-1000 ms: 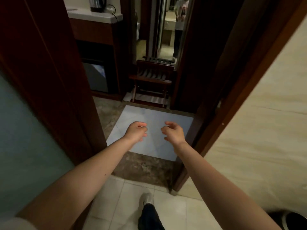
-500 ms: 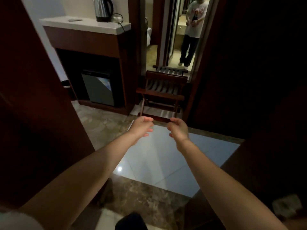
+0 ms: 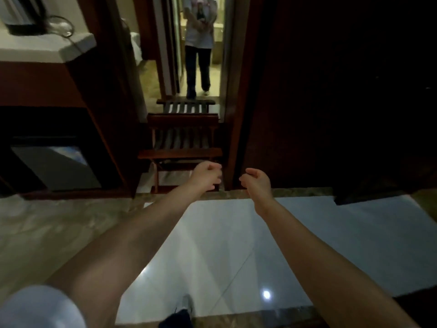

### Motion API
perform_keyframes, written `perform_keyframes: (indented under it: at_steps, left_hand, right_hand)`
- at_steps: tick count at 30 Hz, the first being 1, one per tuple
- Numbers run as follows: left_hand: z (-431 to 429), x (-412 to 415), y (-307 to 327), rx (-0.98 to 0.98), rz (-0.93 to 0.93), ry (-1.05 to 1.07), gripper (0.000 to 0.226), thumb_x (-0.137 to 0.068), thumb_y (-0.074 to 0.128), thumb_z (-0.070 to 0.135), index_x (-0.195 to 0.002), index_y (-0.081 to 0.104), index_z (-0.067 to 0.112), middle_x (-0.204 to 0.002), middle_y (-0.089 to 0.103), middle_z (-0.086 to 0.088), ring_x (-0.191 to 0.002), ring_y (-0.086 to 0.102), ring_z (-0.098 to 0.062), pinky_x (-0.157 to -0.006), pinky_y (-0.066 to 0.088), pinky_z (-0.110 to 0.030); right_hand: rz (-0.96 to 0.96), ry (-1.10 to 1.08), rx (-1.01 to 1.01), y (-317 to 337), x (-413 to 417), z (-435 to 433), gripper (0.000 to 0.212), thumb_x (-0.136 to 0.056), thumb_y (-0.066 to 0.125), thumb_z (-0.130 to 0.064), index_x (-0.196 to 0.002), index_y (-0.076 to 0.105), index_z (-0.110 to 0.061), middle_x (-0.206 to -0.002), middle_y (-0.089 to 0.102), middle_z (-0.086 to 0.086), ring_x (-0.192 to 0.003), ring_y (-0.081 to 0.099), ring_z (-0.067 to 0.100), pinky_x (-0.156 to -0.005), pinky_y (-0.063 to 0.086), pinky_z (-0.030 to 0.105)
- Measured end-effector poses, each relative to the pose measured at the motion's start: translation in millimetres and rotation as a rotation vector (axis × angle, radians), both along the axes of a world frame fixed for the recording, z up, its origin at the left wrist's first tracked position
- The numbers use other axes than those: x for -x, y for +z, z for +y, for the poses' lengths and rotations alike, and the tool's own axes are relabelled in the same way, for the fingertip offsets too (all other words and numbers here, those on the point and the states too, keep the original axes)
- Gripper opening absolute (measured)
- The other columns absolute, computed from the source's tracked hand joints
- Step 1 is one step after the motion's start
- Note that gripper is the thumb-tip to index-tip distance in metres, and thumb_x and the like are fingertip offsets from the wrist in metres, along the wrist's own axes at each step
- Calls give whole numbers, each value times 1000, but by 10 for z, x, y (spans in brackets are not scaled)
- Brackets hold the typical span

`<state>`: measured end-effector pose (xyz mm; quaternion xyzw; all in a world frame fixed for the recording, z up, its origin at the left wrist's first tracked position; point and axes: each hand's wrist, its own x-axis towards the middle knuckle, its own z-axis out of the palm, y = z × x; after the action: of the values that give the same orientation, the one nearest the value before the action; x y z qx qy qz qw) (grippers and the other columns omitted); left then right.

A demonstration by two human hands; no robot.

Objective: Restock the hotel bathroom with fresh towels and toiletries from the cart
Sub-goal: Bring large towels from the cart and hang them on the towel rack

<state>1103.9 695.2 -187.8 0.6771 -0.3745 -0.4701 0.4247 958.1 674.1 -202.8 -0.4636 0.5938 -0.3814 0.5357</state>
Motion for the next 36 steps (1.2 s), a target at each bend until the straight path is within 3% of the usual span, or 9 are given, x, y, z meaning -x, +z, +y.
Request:
perform_keyframes:
  at_steps: [4,10,14,18,26,29,32,36]
  left_hand:
    - [-827,-91,110,16,-59,-156,27,-98,52,15,-124,57,16,-113,63,-4,-96,64,-17,-64,48,-24]
    - [-1705,219,80,16,-56,-295,25,-97,52,18,-122,56,19,-117,60,-1,-95,62,-13,-72,50,-25]
    - [-2235,772,32,11,-36,-407,24,-97,54,17,-121,56,21,-118,60,-1,-95,62,-11,-73,51,-25]
    - [-2803,1402,2,45,-47,-567,28,-97,54,19,-125,55,21,-119,59,1,-95,62,-9,-74,51,-23]
    - [-4181,2967,48,63,-15,-741,30,-97,54,17,-127,54,18,-117,60,-1,-100,62,-15,-77,52,-27]
    - [-4527,3599,131,82,10,-801,29,-97,53,15,-126,55,17,-115,62,-2,-101,64,-17,-77,51,-26]
    - [-4796,4212,137,80,-3,-868,29,-97,53,14,-127,55,14,-117,62,-4,-98,64,-17,-74,51,-23]
    - [-5128,5063,62,48,-31,-944,28,-98,51,14,-126,56,14,-113,63,-5,-95,64,-17,-75,51,-27]
  right_hand:
    - [-12,-139,9,117,-12,-597,44,-93,59,-11,-136,51,-13,-123,60,7,-112,58,21,-100,49,40]
    - [-21,-333,-7,105,288,-1143,44,-92,60,-11,-134,52,-14,-118,61,8,-110,59,21,-101,49,42]
    - [8,-491,-22,85,791,-1473,43,-90,60,-12,-132,51,-13,-116,62,9,-106,61,22,-96,51,39]
    - [18,-620,-40,-11,1336,-1976,43,-91,58,-12,-134,52,-12,-121,60,9,-110,59,23,-100,49,43]
    - [32,-744,-31,-47,2764,-3197,44,-89,59,-11,-132,52,-13,-123,61,10,-112,59,25,-101,49,45]
    - [38,-817,-14,26,3362,-3495,40,-91,57,-9,-131,53,-10,-120,62,10,-105,61,23,-94,52,41]
    - [3,-882,-14,97,3885,-3625,29,-94,54,-6,-123,54,-9,-100,63,6,-82,60,15,-74,53,40]
    - [24,-985,-47,26,4585,-3815,40,-91,58,-9,-131,55,-9,-118,63,11,-109,60,24,-99,50,44]
